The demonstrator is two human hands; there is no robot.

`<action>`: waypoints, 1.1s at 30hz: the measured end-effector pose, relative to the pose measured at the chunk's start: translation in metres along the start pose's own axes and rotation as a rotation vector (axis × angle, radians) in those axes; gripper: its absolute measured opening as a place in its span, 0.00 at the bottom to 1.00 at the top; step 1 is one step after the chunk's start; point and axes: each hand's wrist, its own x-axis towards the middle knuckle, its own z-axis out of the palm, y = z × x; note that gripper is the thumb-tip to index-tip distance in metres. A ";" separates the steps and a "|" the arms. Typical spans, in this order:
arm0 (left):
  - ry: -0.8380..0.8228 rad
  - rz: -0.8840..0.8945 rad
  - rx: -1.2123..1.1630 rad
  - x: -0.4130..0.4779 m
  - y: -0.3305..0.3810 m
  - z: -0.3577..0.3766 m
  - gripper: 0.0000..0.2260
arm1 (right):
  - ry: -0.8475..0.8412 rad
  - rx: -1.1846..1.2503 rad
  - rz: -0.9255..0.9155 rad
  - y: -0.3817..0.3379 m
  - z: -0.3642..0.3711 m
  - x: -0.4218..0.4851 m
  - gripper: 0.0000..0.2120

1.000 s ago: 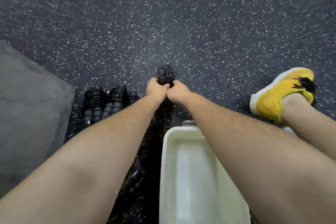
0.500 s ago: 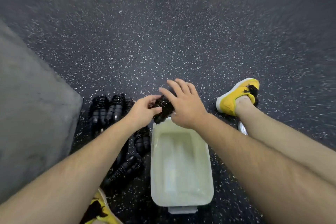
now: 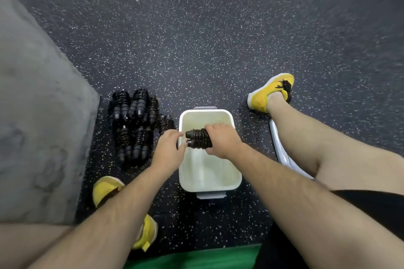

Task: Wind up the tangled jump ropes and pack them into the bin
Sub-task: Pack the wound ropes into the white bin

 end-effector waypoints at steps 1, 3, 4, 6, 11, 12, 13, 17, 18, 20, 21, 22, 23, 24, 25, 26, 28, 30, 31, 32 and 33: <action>-0.057 -0.008 0.043 -0.001 -0.006 0.003 0.20 | -0.018 -0.011 0.027 -0.001 0.005 0.006 0.22; -0.144 -0.035 0.101 0.001 -0.016 0.009 0.25 | -0.054 -0.015 0.065 -0.001 0.018 0.021 0.22; -0.167 -0.032 0.129 0.002 -0.020 0.012 0.26 | -0.074 -0.008 0.078 -0.001 0.024 0.027 0.22; -0.177 -0.006 0.175 0.004 -0.024 0.016 0.28 | -0.114 -0.004 0.089 -0.002 0.038 0.042 0.21; -0.133 0.036 0.151 0.002 -0.025 0.019 0.28 | -0.167 0.025 0.135 -0.008 0.068 0.076 0.18; -0.131 0.040 0.148 0.001 -0.025 0.019 0.28 | -0.142 -0.007 0.140 -0.008 0.074 0.080 0.18; -0.128 0.044 0.147 0.000 -0.024 0.019 0.28 | -0.118 -0.041 0.145 -0.007 0.078 0.083 0.17; -0.134 0.043 0.136 0.001 -0.023 0.021 0.28 | -0.108 0.003 0.162 -0.009 0.086 0.083 0.21; -0.137 0.041 0.136 0.000 -0.023 0.021 0.28 | -0.098 0.026 0.162 -0.009 0.086 0.082 0.22; -0.144 0.047 0.150 0.000 -0.024 0.021 0.28 | -0.084 0.055 0.157 -0.010 0.081 0.078 0.23; -0.150 0.053 0.162 0.001 -0.026 0.020 0.28 | -0.085 0.064 0.155 -0.009 0.078 0.075 0.23; -0.156 0.059 0.174 0.002 -0.028 0.019 0.28 | -0.083 0.070 0.155 -0.009 0.073 0.070 0.22; -0.157 0.066 0.183 0.003 -0.029 0.018 0.27 | -0.071 0.077 0.156 -0.009 0.067 0.065 0.21; -0.154 0.074 0.188 0.004 -0.031 0.016 0.26 | -0.045 0.087 0.152 -0.010 0.059 0.058 0.18; -0.150 0.087 0.190 0.005 -0.032 0.014 0.25 | -0.006 0.100 0.142 -0.012 0.050 0.051 0.16; -0.145 0.100 0.191 0.004 -0.033 0.012 0.24 | 0.042 0.114 0.124 -0.016 0.041 0.043 0.14; -0.125 0.110 0.204 0.002 -0.036 0.008 0.21 | 0.160 0.131 0.055 -0.031 0.021 0.028 0.14; -0.113 0.077 0.223 -0.001 -0.042 0.004 0.21 | 0.261 0.116 -0.054 -0.051 0.005 0.020 0.13; -0.110 0.056 0.236 -0.002 -0.046 0.003 0.22 | 0.282 0.084 -0.118 -0.063 0.002 0.018 0.14; -0.108 0.034 0.250 -0.002 -0.051 0.003 0.21 | 0.288 0.048 -0.168 -0.075 0.001 0.019 0.13; -0.102 0.008 0.261 -0.002 -0.057 0.003 0.20 | 0.294 0.026 -0.201 -0.087 0.002 0.022 0.12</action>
